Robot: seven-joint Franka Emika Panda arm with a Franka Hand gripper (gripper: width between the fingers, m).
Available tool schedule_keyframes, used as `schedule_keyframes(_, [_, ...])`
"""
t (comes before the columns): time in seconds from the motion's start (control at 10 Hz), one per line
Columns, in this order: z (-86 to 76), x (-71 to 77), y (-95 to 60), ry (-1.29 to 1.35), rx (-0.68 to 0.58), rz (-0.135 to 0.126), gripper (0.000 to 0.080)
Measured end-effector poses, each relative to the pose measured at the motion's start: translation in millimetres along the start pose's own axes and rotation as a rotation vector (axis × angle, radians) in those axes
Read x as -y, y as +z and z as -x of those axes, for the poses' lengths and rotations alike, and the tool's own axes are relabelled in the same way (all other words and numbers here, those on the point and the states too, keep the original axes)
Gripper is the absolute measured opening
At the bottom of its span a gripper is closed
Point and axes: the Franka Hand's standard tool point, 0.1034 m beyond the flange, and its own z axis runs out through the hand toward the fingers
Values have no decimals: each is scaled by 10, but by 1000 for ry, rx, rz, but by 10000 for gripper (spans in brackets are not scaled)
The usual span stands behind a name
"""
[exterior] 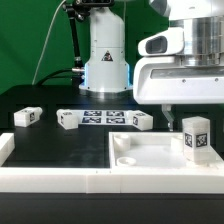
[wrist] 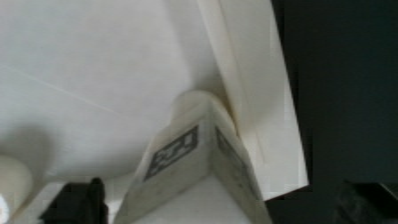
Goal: Assemble one leg
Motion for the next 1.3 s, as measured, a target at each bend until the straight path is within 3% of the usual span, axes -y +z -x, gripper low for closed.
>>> schedule_keyframes(0.3, [-11, -21, -5, -256, -2, 9, 649])
schedule_keyframes(0.5, [-12, -24, -4, -285, -2, 9, 649])
schedule_keyframes(0.7, [-12, -25, -4, -284, -2, 10, 387])
schedule_keyframes(0.8, [-12, -26, -4, -284, -2, 10, 387])
schedule_keyframes(0.9, [-14, -30, -4, -283, -2, 10, 291])
schedule_keyframes(1.1, [-15, -25, 0, -193, -2, 9, 291])
schedule_keyframes(1.3, [-21, -23, 2, 78, -3, 9, 291])
